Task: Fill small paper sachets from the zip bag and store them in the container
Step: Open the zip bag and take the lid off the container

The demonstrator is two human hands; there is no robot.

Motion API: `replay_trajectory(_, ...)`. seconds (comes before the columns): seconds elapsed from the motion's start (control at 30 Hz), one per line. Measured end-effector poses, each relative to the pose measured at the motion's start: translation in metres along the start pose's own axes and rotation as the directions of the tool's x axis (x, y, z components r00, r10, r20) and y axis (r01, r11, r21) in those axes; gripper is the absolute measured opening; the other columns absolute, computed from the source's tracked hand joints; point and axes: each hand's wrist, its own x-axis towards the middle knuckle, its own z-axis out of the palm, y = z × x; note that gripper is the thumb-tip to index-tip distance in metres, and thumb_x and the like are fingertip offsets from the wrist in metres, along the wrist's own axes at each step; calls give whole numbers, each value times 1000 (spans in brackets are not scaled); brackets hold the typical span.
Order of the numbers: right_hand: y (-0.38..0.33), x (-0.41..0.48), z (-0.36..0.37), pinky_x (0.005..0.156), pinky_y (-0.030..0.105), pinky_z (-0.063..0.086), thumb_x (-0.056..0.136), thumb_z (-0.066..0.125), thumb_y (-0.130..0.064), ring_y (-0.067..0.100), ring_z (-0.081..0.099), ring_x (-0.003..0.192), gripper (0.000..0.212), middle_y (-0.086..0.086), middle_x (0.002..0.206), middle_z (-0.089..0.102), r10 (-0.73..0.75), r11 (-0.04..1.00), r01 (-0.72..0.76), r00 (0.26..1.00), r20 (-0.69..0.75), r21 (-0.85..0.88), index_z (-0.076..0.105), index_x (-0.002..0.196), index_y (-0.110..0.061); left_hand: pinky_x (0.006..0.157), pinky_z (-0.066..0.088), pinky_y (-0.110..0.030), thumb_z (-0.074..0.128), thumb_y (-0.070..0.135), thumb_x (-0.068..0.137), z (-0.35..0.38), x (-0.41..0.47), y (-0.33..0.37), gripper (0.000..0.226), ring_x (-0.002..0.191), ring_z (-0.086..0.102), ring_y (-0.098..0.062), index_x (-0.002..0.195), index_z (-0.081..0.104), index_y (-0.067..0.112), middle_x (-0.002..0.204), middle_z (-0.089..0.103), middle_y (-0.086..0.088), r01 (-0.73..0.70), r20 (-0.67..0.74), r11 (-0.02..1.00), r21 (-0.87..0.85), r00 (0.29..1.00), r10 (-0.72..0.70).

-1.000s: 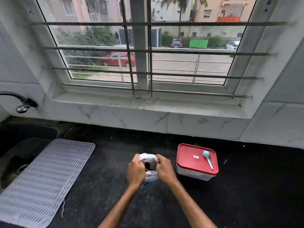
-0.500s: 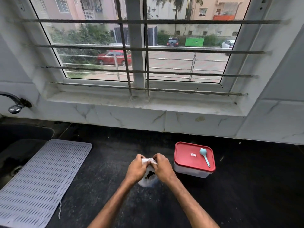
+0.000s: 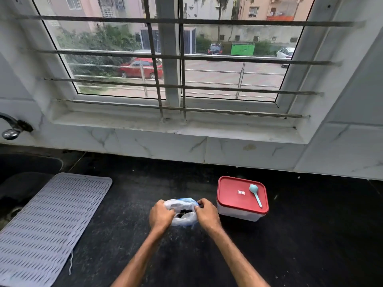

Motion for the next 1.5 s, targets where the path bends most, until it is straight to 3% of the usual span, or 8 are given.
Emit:
replay_trajectory(0.37,-11,10,8,84,30,43,99,43,-20,24,62,106,26,8,111,69,-5,995,1,999,42,102,66,109,-13,81,50,-41,69,46,79,2,0,-2,59,105,65,-35,120,38,18,115,66,-7,-231,99,888,398,973,209)
replay_trajectory(0.53,-13,13,21,106,39,34,97,52,-25,34,41,126,47,15,134,40,-70,992,85,985,158,-88,38,139,-12,84,52,-36,36,33,101,11,-2,-1,28,107,67,-27,118,52,18,114,69,-7,-253,73,699,669,958,277)
replay_trajectory(0.7,2,10,18,105,39,36,83,40,8,32,39,120,69,12,133,33,-207,891,281,950,233,-357,32,147,-16,43,50,-25,84,23,59,2,11,-16,26,51,69,-20,76,66,15,57,68,-3,-286,69,605,744,932,356)
replay_trajectory(0.83,-4,17,20,103,35,37,78,41,15,29,41,119,79,9,132,38,-317,845,408,903,289,-345,29,150,-16,64,57,-35,76,19,75,5,23,-18,63,91,69,-23,132,49,9,106,65,-4,-464,199,550,694,858,473)
replay_trajectory(0.93,-12,25,18,102,34,40,81,49,11,27,45,122,76,7,135,43,-414,818,468,883,223,-335,30,150,-16,82,53,-41,51,21,93,2,29,-7,45,108,64,-29,136,38,14,124,57,-4,-525,265,560,641,836,480)
replay_trajectory(1.1,-9,18,21,102,44,42,90,60,-34,34,45,127,78,11,143,39,-27,984,20,999,-38,-179,17,151,-11,81,47,-46,42,17,96,5,32,-2,19,107,62,-42,112,46,7,116,63,-15,-323,108,850,416,946,306)
replay_trajectory(1.27,7,15,17,91,39,50,89,51,-26,34,60,113,45,15,123,62,180,932,-160,983,32,-325,40,129,-8,38,48,-32,85,14,58,1,36,-10,34,46,65,-30,79,57,11,63,64,-6,-384,141,686,618,912,384)
replay_trajectory(1.5,-8,22,23,88,38,48,88,57,-34,32,61,113,45,10,119,63,109,931,-92,994,28,-352,43,125,-13,78,51,-38,54,30,90,4,44,7,44,110,61,-25,128,40,13,122,54,-2,-488,244,590,643,861,447)
